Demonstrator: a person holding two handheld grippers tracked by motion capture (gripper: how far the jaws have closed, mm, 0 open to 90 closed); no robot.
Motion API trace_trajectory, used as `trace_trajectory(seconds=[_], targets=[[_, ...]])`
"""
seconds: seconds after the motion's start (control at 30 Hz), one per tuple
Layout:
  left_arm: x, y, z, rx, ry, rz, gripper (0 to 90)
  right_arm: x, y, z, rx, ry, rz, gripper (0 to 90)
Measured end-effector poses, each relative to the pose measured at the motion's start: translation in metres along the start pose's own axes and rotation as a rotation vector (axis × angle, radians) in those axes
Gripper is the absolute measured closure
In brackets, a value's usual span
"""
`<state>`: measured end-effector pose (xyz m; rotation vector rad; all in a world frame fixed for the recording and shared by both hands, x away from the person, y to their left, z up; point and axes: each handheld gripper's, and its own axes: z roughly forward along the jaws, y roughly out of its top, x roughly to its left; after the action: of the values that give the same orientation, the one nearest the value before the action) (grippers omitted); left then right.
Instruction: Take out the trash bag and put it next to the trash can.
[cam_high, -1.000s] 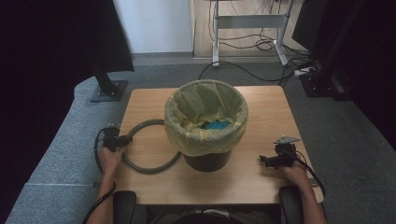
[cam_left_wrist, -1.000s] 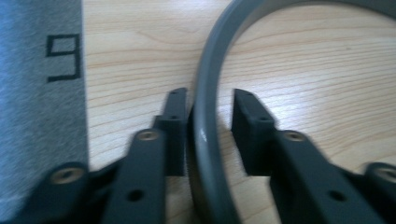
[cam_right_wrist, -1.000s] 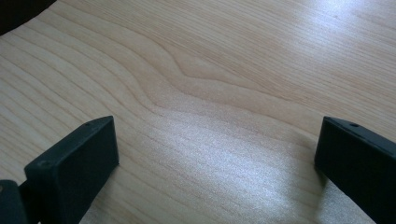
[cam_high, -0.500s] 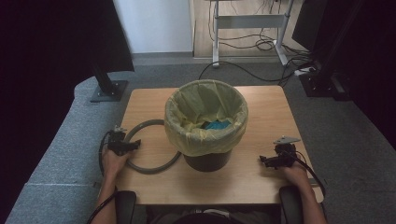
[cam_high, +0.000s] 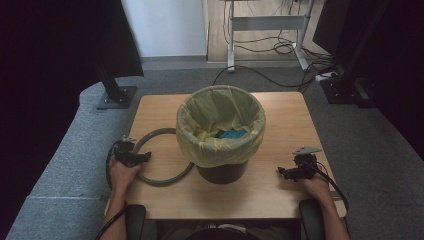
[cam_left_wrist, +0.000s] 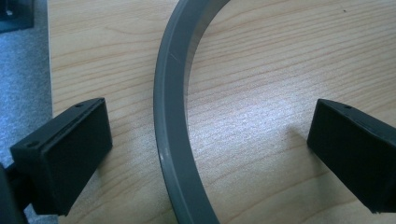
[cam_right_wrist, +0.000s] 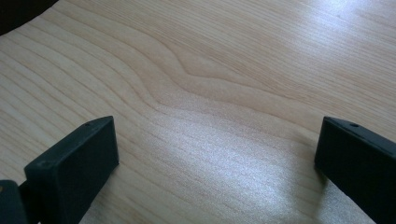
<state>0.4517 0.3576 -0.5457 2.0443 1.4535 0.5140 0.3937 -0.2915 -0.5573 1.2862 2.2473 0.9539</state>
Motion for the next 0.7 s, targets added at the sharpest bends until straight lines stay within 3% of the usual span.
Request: trace_trajectory(seconds=[0.13,0.5,0.7], targets=[[0.001,0.000,0.000,0.003,-0.005,0.006,0.0,0.000,0.000,0.000,0.000,0.001,-0.002,0.0],[-0.001,0.009,-0.002,0.065,-0.026,0.050,0.0,0.001,0.004,-0.003,0.020,0.010,-0.010,0.0],[0.000,0.016,-0.012,0.043,-0.045,0.053,0.1,0.001,0.011,-0.011,0.006,0.021,-0.024,0.0]])
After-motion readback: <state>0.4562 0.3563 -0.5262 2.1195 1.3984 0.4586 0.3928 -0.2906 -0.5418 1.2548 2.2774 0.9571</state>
